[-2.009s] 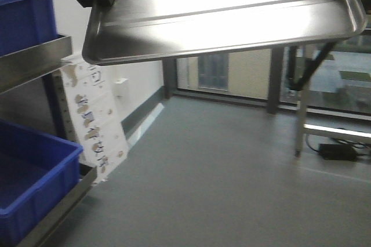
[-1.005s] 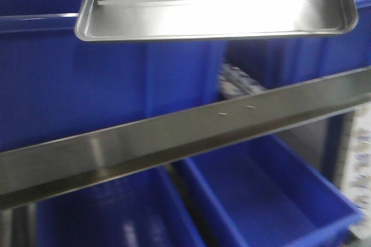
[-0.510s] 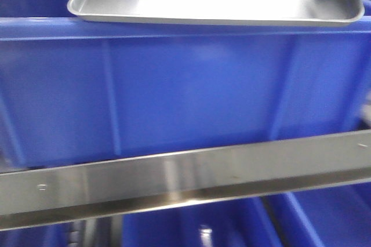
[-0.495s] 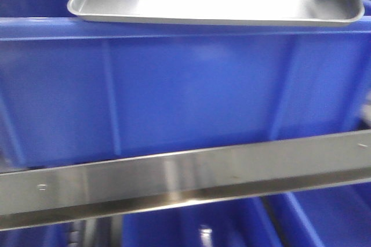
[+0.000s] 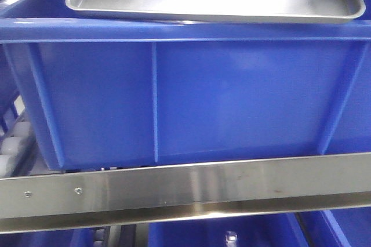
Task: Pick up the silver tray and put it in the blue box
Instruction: 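Lower the held tray with both grippers into the blue bin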
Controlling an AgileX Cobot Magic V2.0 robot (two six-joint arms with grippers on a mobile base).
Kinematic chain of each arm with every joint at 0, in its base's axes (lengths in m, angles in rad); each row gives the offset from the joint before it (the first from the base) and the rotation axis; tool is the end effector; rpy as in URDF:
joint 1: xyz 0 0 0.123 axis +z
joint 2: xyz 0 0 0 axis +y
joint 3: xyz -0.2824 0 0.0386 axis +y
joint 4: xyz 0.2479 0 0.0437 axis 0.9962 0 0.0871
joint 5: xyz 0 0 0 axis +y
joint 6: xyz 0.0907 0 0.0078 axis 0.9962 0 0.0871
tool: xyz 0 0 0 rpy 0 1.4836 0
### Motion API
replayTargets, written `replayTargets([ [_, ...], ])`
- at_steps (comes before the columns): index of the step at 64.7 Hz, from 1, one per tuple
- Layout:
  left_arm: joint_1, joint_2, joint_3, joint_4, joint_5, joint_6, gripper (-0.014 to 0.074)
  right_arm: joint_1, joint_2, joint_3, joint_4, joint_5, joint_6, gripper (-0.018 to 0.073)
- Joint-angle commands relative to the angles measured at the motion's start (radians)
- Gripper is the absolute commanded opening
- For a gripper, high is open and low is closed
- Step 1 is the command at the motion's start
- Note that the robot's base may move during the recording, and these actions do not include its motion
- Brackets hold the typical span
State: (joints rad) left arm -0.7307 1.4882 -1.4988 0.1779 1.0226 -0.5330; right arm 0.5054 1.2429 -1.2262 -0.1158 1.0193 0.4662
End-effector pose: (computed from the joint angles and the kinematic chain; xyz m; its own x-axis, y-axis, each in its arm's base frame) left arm 0.2454 -0.2014 0.3824 -0.7869 0.1403 -0.6009 0.2835 0.9472 -0.1500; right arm 0.2205 0.1118 0.3688 -0.8222 -0.0065 -0.5692 -0.1167 0.9806 0.1574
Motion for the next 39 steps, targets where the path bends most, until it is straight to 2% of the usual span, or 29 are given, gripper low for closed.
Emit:
replayTargets([
  [1, -0.006, -0.038, -0.032, 0.034, -0.036, 0.005, -0.0104, -0.002, -0.029, -0.038, -0.022, -0.037, -0.029, 0.0057],
  [39, -0.006, -0.038, -0.032, 0.027, -0.036, 0.005, -0.0104, -0.002, -0.029, -0.038, -0.022, -0.070, -0.029, 0.0057],
])
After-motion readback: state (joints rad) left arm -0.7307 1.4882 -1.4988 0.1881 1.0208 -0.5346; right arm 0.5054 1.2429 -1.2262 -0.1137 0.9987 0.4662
